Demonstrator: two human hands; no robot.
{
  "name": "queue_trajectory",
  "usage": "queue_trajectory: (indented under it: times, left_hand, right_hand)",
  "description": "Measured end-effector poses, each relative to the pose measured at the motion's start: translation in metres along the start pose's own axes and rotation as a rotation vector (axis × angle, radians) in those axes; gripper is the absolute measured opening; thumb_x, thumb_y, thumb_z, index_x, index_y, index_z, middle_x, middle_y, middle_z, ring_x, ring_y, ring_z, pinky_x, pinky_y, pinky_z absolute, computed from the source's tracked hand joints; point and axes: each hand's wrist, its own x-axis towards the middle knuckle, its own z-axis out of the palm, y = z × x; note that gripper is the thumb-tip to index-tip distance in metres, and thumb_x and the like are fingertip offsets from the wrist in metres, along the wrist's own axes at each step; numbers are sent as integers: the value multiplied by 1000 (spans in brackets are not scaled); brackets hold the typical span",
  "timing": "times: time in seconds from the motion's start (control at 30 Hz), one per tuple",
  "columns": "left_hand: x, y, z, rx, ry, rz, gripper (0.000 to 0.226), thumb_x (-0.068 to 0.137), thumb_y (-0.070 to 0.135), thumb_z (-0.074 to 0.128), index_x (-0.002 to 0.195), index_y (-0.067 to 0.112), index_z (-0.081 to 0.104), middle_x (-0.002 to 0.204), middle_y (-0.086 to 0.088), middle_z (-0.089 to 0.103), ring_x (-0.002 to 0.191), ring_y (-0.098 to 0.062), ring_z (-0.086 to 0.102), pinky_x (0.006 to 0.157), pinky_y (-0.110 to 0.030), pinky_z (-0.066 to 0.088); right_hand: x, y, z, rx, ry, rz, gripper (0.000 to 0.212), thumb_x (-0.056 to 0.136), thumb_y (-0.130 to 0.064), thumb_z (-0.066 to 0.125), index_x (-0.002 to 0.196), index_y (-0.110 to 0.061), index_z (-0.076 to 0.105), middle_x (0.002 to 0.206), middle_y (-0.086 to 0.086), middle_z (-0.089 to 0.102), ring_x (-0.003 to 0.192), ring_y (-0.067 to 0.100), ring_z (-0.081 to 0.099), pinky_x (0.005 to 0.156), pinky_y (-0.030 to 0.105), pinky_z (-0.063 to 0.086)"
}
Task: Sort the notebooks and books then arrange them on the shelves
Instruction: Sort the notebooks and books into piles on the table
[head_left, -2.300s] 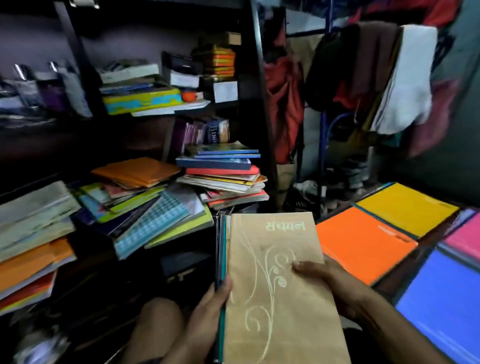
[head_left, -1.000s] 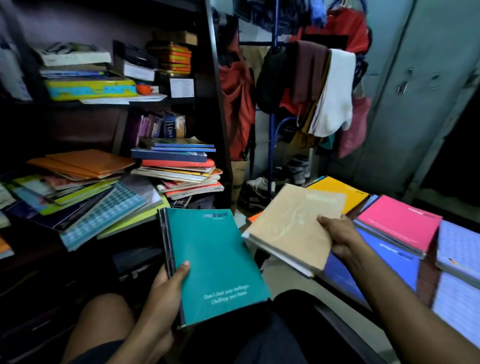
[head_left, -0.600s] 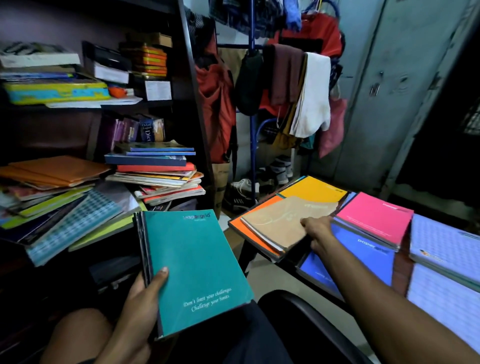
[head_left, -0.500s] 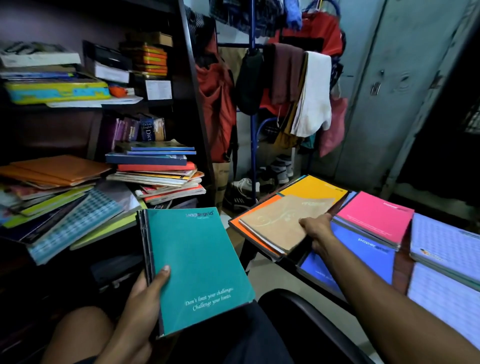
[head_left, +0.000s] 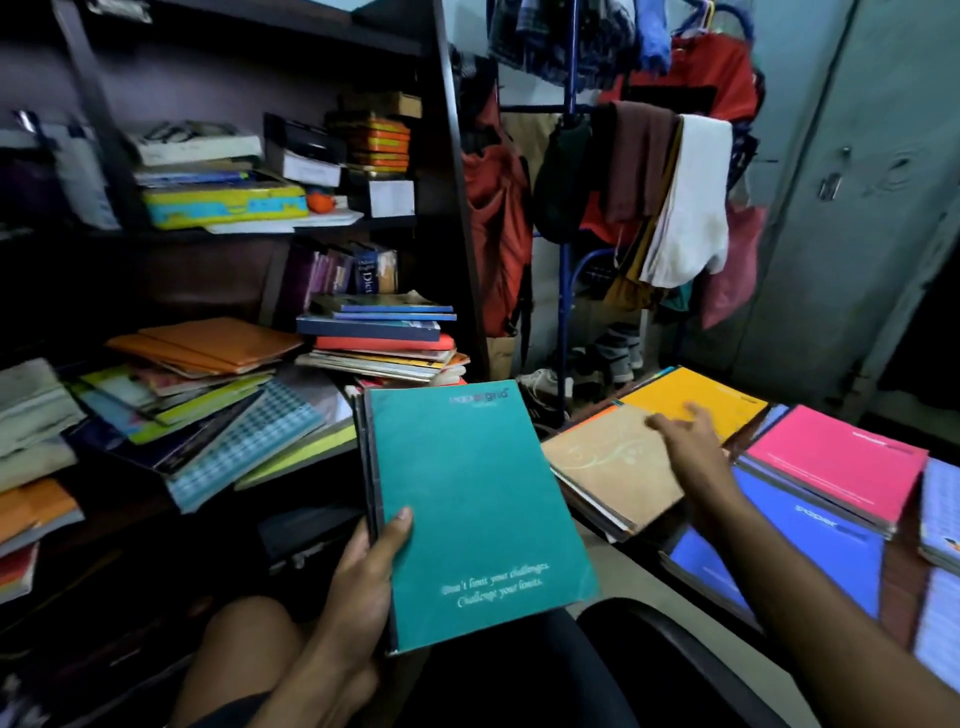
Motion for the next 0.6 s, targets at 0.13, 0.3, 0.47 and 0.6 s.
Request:
queue_trajectory:
  times: [0.13, 0.3, 0.47, 0.6]
  left_hand:
    - [2, -4, 30, 6, -58, -46, 27, 99, 18, 53, 122, 7, 63, 108, -19, 74, 89, -34, 75, 75, -50, 62]
    - [18, -8, 77, 13, -164, -162, 42, 102, 39, 48, 128, 9, 63, 116, -19, 72, 103, -39, 71, 85, -59, 58]
    - [35, -31, 122, 98, -206, -219, 41, 102, 39, 49, 132, 13, 60, 120, -17, 71, 109, -43, 68, 98, -71, 45]
    - [41, -50, 155, 184, -209, -169, 31, 100, 31, 53, 124, 14, 64, 110, -12, 76, 93, -28, 75, 77, -45, 63]
  right_hand:
    - [-68, -24, 32, 60, -725, 91, 27, 99, -32, 60, 121, -17, 67, 114, 8, 74, 101, 29, 72, 79, 36, 59]
    - [-51, -20, 0, 199, -543, 24, 27, 96, -15, 66, 122, -7, 64, 108, 12, 76, 95, 32, 74, 74, 36, 61]
    - [-27, -8, -49, 184, -393, 5, 28, 90, -15, 74, 115, -5, 68, 102, 11, 77, 87, 28, 75, 68, 33, 59]
    - [-9, -1, -93, 119, -273, -44, 19, 90, -14, 75, 107, -9, 70, 98, 9, 78, 80, 21, 75, 66, 30, 59]
